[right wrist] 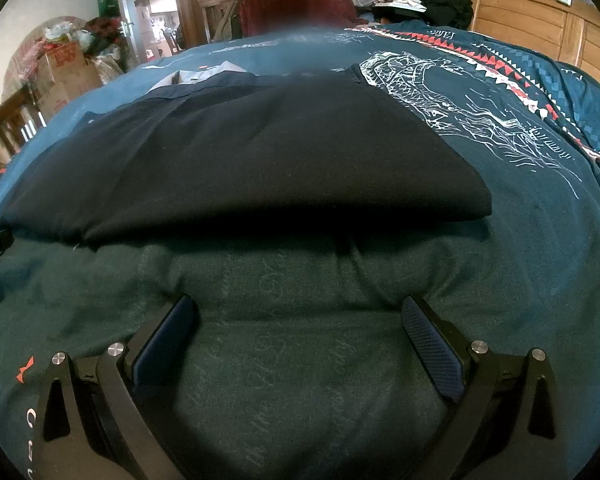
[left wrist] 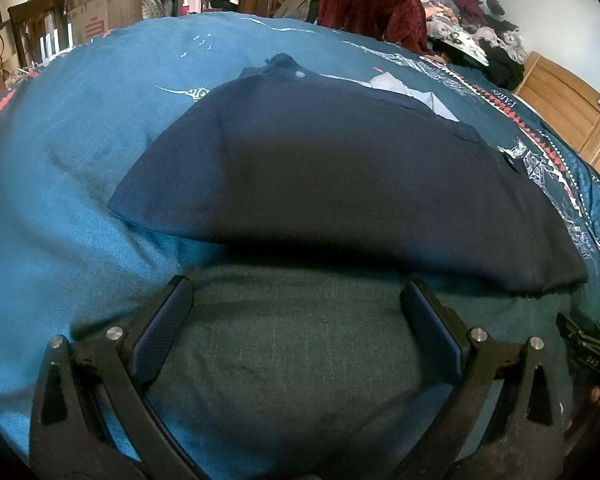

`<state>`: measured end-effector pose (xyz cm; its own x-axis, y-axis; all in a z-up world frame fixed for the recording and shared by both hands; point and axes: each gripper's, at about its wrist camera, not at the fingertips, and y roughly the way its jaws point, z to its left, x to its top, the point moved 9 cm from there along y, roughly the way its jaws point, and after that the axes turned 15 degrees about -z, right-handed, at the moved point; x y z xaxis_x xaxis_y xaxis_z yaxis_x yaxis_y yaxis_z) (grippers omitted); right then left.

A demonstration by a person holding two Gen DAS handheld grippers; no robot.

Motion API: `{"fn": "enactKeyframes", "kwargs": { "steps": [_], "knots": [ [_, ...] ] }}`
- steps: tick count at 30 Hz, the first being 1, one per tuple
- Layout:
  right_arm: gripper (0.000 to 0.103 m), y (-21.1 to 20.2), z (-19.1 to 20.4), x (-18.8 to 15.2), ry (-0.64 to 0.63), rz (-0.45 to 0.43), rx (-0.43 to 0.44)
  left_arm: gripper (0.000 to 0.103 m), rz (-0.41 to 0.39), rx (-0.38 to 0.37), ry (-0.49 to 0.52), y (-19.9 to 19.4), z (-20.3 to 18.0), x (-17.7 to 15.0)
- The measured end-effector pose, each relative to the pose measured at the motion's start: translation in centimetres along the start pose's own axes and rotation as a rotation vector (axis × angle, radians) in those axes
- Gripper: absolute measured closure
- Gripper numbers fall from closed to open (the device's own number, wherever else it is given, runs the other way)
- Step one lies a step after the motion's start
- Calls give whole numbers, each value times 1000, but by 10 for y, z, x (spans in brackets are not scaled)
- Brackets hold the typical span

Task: Fold large clothes

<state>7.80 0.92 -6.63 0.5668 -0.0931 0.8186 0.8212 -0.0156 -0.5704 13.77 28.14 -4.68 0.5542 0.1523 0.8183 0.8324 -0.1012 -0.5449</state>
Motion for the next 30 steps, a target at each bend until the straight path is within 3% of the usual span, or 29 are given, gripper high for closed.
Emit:
{"fn": "enactKeyframes", "kwargs": {
  "steps": [30],
  "knots": [
    [0, 0, 1, 0, 3, 0, 0, 0, -4, -16, -19, -2, -1, 0]
  ]
}}
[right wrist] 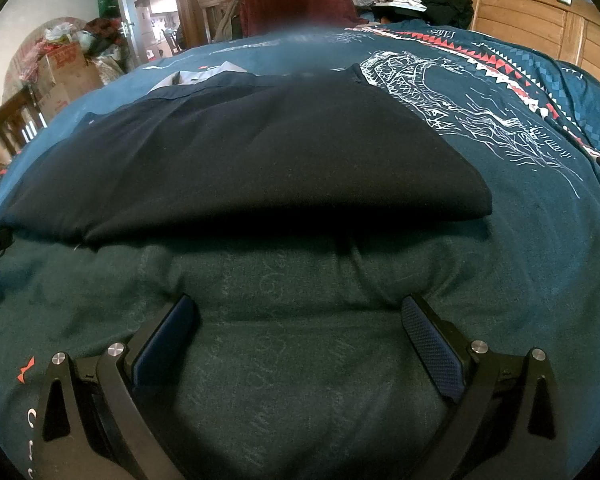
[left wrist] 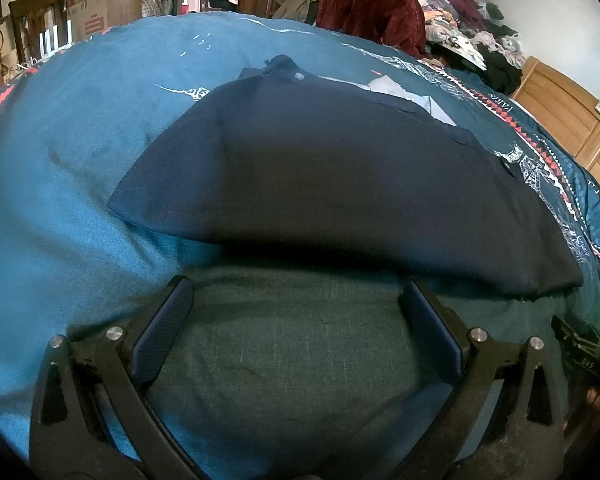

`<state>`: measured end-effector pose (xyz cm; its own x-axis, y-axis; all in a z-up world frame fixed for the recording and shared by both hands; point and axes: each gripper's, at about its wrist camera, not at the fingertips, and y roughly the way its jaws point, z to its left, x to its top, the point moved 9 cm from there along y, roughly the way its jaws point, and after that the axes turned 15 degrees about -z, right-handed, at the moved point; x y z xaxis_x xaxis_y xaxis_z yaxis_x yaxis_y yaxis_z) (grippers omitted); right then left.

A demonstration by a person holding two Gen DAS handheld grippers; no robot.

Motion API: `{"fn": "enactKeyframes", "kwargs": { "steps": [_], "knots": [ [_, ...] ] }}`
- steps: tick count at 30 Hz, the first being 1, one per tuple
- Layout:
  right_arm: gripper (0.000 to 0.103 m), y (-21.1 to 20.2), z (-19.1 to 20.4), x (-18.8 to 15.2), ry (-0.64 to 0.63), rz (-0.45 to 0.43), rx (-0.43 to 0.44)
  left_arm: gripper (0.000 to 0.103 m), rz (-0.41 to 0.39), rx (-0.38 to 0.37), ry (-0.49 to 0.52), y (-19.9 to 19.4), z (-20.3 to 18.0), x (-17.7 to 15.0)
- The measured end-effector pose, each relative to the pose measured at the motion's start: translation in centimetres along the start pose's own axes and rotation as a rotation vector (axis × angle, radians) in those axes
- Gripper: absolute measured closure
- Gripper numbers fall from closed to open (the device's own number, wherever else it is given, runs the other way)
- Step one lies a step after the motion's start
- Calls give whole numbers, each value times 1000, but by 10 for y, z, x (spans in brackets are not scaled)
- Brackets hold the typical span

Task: Fold large clothes

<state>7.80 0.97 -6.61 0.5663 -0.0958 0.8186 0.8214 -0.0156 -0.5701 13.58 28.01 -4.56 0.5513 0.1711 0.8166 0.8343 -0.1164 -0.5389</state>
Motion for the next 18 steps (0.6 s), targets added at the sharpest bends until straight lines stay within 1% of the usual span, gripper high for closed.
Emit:
{"fn": "enactKeyframes", "kwargs": {
  "steps": [18],
  "knots": [
    [0, 1, 3, 0, 14, -3, 9, 0, 1, -3, -3, 0, 0, 0]
  ]
}}
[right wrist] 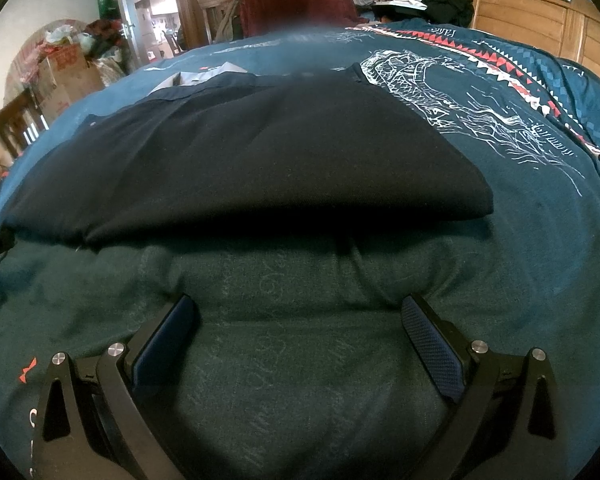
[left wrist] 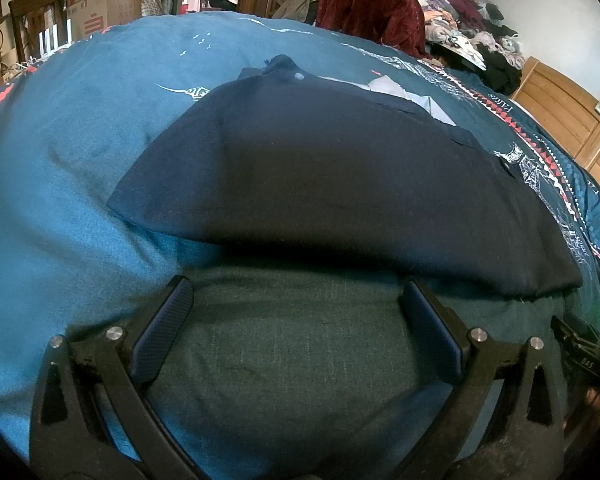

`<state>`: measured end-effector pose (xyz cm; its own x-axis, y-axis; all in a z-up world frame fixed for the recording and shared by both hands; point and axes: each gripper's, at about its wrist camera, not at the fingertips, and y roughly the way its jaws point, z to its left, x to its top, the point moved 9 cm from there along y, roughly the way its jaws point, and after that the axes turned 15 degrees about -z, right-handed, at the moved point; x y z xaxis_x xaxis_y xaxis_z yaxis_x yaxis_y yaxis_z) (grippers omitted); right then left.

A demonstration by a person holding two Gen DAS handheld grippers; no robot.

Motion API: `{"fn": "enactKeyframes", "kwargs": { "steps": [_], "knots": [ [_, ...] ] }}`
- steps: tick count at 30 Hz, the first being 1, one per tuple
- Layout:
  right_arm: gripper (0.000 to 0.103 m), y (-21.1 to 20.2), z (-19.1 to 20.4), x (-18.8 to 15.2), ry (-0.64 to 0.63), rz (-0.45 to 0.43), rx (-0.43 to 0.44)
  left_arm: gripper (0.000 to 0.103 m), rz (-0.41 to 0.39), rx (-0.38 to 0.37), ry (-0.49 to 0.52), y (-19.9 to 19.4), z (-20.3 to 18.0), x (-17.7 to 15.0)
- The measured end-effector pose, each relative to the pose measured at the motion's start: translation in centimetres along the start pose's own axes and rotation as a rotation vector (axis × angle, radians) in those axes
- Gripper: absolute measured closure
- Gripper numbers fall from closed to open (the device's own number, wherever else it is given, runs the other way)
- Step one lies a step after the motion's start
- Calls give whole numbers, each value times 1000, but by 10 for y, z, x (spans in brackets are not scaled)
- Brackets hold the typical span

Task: Fold large clothes

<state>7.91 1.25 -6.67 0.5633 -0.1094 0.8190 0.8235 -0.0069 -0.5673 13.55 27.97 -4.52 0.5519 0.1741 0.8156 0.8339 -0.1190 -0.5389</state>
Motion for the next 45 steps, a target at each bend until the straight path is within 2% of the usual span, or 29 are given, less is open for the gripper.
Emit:
{"fn": "enactKeyframes", "kwargs": {
  "steps": [11, 16, 19, 25, 29, 31, 33, 35, 39, 45],
  "knots": [
    [0, 0, 0, 0, -1, -1, -1, 0, 3, -1, -1, 0, -1, 0],
    [0, -1, 0, 0, 1, -5, -1, 0, -5, -46, -49, -3, 4, 2],
    [0, -1, 0, 0, 0, -4, -2, 0, -11, -96, -115, -12, 8, 6],
    [0, -2, 0, 0, 0, -5, -3, 1, -20, -278, -406, -36, 30, 16],
    [0, -2, 0, 0, 0, -5, -3, 5, -15, -347, -536, -38, 36, 28],
    [0, -2, 0, 0, 0, -5, -3, 9, -15, -371, -566, -34, 32, 34],
    [0, -3, 0, 0, 0, -5, -4, 9, -1, -387, -605, -26, 29, 35],
    [0, -3, 0, -1, 0, -5, -3, 10, 23, -374, -616, -14, 26, 31],
    [0, -3, 0, -1, 0, -5, -3, 11, 4, -392, -620, -7, 21, 37],
    [0, -3, -1, -1, -1, -5, -2, 11, -43, -386, -683, 2, 28, 43]
  ]
}}
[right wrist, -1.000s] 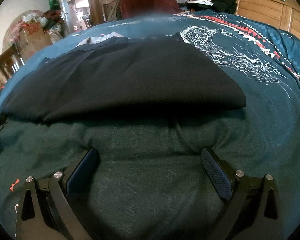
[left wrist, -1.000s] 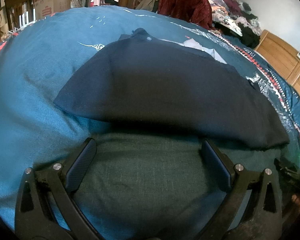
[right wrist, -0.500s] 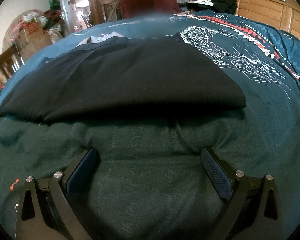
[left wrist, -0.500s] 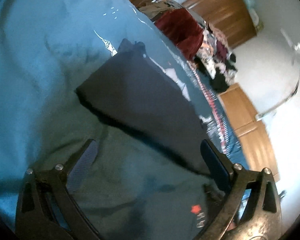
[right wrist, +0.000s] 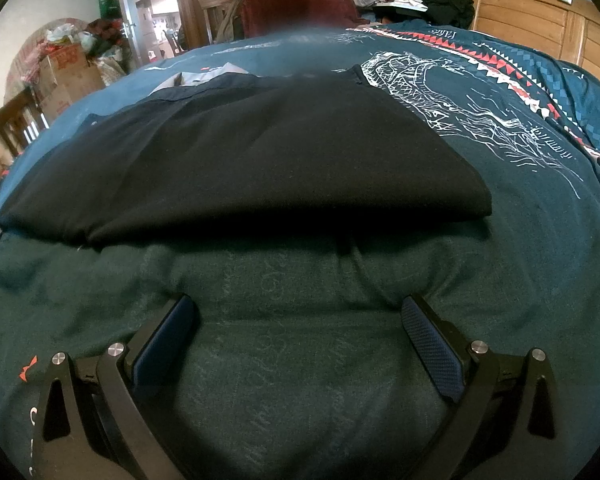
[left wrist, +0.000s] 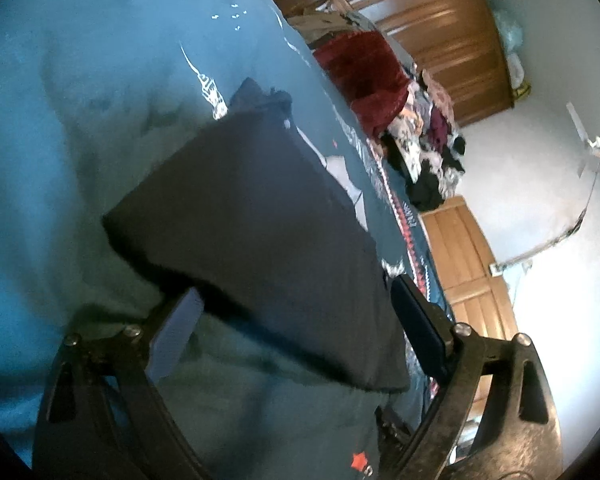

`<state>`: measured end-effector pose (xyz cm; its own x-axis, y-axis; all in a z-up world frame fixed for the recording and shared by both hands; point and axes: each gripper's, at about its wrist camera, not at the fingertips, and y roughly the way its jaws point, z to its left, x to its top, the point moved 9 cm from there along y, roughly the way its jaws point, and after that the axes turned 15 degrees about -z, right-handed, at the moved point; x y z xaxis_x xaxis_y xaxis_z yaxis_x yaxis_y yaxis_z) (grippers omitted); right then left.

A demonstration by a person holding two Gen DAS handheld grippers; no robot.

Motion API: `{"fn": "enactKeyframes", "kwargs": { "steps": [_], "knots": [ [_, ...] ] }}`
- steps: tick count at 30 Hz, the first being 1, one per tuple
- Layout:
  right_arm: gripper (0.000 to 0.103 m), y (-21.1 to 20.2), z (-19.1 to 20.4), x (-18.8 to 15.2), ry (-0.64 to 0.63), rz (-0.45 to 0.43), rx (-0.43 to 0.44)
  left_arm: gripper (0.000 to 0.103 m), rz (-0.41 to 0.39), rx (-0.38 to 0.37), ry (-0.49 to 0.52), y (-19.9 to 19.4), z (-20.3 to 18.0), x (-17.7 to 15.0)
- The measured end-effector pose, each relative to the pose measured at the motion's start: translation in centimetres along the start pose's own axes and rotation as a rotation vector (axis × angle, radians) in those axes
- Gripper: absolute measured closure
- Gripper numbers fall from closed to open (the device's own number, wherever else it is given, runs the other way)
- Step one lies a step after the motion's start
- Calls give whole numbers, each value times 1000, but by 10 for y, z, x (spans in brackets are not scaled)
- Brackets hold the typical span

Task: Fold large clothes

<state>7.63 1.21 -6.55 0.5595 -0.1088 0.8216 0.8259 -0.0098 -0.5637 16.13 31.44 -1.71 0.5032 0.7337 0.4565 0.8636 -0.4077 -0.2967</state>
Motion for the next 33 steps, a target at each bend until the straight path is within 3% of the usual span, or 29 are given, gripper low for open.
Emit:
{"fn": "enactKeyframes", "kwargs": {
  "steps": [12, 14, 18, 21, 26, 28, 30, 33],
  "knots": [
    [0, 0, 0, 0, 0, 0, 0, 12, -85, 43, 0, 18, 4, 18],
    [0, -2, 0, 1, -4, -1, -1, 17, -101, 58, 12, 23, 8, 21],
    [0, -9, 7, 7, -54, 48, 22, 56, -92, 39, 23, 35, 9, 23],
    [0, -25, 26, 19, -66, 119, 147, 59, -98, 38, 24, 34, 12, 24],
    [0, -29, 74, 94, -85, 58, 257, 59, -111, 54, 76, 31, 8, 23],
    [0, -10, 113, 137, -95, 41, 327, 81, -113, 76, 168, 31, -3, 21],
    [0, 13, 152, 172, -131, 33, 382, 93, -119, 88, 273, 29, -15, 22],
    [0, 60, 231, 217, -148, 111, 522, 94, -123, 87, 430, 25, -38, 19]
  ]
}}
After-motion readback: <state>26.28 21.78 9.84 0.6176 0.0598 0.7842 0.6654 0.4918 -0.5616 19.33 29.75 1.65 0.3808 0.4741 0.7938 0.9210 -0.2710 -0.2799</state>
